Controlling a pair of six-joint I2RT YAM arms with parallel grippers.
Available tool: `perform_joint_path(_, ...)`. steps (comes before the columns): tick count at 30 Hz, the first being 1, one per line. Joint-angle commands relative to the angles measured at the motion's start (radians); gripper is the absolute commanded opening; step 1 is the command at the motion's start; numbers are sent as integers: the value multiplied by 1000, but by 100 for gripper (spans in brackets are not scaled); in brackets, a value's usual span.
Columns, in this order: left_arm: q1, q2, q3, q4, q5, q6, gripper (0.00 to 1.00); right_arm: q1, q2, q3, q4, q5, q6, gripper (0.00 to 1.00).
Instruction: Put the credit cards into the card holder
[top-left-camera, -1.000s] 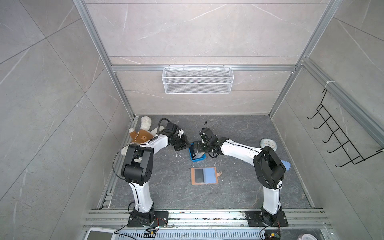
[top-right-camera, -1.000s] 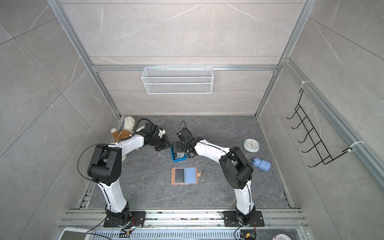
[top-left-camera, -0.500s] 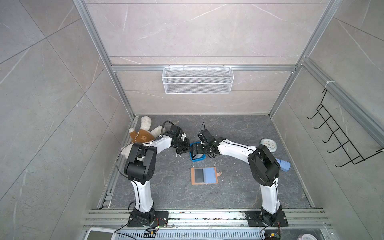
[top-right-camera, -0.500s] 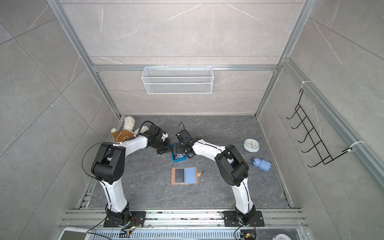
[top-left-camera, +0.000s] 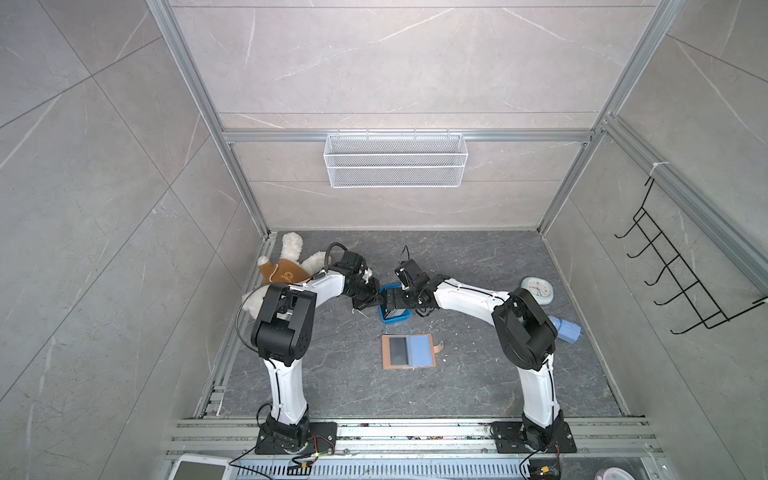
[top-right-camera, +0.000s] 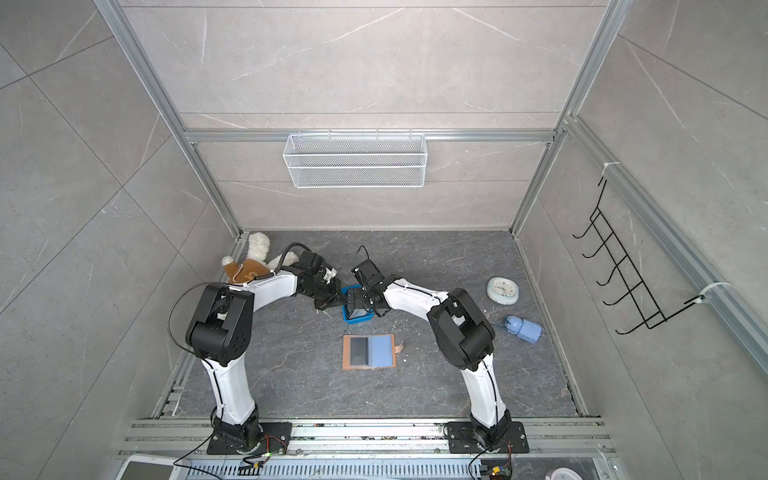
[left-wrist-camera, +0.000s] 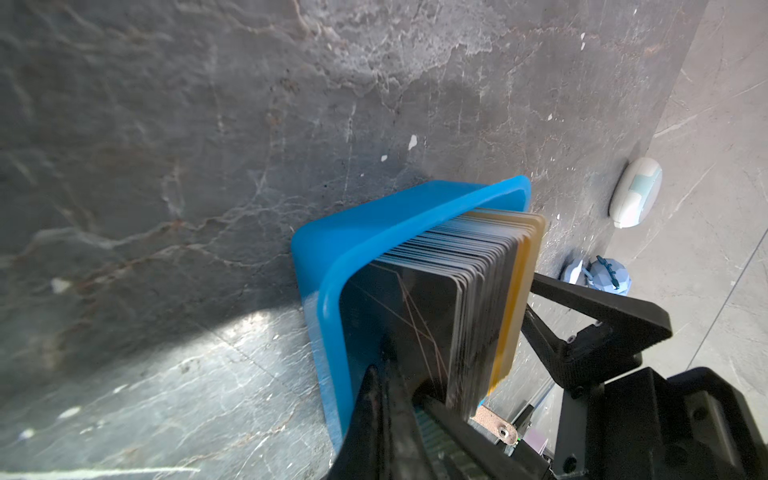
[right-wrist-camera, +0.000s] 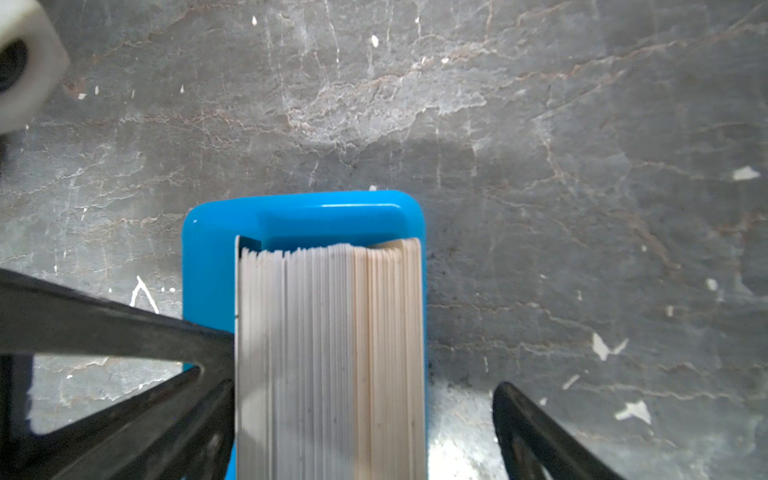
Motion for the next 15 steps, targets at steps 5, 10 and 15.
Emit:
perform_joint_path(5,-2,13,30,-36,-11,9,2,-10,10,13,-17,6,-11,96)
perform_joint_path(10,-2,16,34,-41,-17,12,1,-16,-17,-3,-13,12,-11,95)
perform_joint_path(15,-2,25,33,-41,-17,9,1,-19,-46,-24,-10,17,-13,95)
